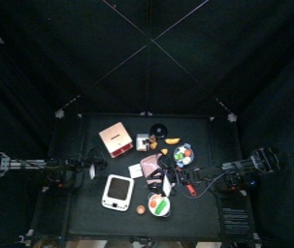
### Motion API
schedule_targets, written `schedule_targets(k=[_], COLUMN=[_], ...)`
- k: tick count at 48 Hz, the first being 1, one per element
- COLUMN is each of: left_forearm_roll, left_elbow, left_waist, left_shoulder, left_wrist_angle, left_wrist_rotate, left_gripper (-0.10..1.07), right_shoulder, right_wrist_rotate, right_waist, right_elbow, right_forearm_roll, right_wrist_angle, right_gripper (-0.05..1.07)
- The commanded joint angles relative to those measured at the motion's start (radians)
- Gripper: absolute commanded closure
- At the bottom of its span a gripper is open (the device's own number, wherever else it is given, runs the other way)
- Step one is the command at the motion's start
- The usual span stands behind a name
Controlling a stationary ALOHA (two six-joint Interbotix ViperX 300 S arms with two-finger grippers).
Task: Grab eggshell half in lower half of table
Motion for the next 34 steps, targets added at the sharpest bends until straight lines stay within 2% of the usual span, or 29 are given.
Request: schedule_targets(k=[1, 5, 8, 20, 34], left_forearm_roll=[-0.002, -0.002, 0.002, 0.003, 0.005], left_elbow=[-0.014, -0.012, -0.012, -0.014, -0.012], left_waist=[0.002, 0.000, 0.002, 0.005, 0.012], left_shoulder=[0.003, 0.003, 0.003, 0.003, 0.003], left_wrist_angle=[-0.002, -0.002, -0.002, -0.003, -0.003], left_wrist_rotate=[0.002, 0.002, 0.003, 0.003, 0.003], left_gripper=[0.42, 0.42, 0.42, 0.42, 0.42], right_shoulder=[0.009, 0.034, 0.040, 0.044, 0.123], right_wrist_rotate=[0.034, 0.060, 0.046, 0.015, 0.008], right_waist=[-0.072, -0.109, -0.118, -0.120, -0.129], right_elbow=[0.072, 0.147, 0.181, 0.199, 0.179], right_forearm_roll=[0.127, 0.290, 0.333, 0.273, 0.252], right_wrist_angle=[-0.091, -0.172, -0.201, -0.222, -0.255], right_gripper=[0.14, 0.14, 0.14, 0.14, 0.14])
